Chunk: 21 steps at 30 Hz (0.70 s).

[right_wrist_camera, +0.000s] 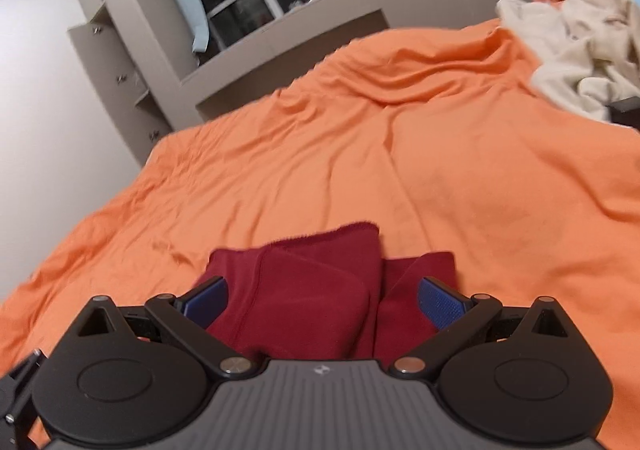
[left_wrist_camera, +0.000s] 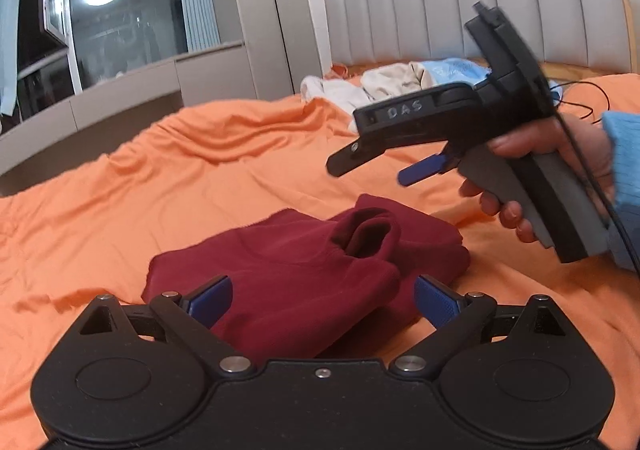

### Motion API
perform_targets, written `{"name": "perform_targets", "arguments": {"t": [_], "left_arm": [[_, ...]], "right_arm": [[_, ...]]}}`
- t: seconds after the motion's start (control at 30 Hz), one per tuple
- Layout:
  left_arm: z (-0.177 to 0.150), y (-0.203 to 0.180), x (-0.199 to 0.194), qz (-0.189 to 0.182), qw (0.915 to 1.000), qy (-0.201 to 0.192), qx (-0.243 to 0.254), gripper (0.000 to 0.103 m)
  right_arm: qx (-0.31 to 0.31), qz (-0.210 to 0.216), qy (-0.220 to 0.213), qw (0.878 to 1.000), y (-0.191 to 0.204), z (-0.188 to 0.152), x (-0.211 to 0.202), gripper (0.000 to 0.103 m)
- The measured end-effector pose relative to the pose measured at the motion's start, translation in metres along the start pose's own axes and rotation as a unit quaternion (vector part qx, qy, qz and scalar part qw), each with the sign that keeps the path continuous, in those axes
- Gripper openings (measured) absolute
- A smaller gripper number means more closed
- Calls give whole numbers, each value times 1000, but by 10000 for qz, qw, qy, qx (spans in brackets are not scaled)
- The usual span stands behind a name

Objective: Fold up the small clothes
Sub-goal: 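Grasp the folded sweater with the right tool while the left tool grasps it too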

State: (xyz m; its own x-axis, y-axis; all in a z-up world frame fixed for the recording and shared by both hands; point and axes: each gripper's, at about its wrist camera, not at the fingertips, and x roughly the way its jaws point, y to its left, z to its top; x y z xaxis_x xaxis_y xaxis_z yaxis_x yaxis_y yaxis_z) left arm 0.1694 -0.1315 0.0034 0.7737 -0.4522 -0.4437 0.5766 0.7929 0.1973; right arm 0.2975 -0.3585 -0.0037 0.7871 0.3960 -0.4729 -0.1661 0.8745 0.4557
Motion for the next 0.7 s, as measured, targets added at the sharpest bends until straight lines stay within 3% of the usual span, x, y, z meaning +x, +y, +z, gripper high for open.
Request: {"name": "perform_targets", "arguments": {"t": [0.07, 0.3, 0.47, 0.57, 0.63, 0.7], "left_arm": [[-3, 1, -1, -4, 10000, -44, -10, 98], [-4, 11, -2, 35, 9995, -87, -292, 95], [-5, 8, -3, -86, 9996, -110, -252, 85], [-5, 4, -3, -186, 9996, -143, -136, 68], [-5, 2, -3, -259, 9995, -139, -78, 51], [-6, 1, -1, -281, 9995, -108, -54, 42]], "right_arm": [[127, -35, 148, 9998, -3, -2, 9, 98], [264, -266, 261, 9990, -8, -5, 22, 55], [233, -266, 364, 9987, -6, -8, 24, 44], [101, -254, 388, 9989, -1, -10, 25, 37], [-50, -287, 404, 9988, 5, -11, 26, 29], [-229, -353, 421, 9982, 11, -14, 27, 21]]}}
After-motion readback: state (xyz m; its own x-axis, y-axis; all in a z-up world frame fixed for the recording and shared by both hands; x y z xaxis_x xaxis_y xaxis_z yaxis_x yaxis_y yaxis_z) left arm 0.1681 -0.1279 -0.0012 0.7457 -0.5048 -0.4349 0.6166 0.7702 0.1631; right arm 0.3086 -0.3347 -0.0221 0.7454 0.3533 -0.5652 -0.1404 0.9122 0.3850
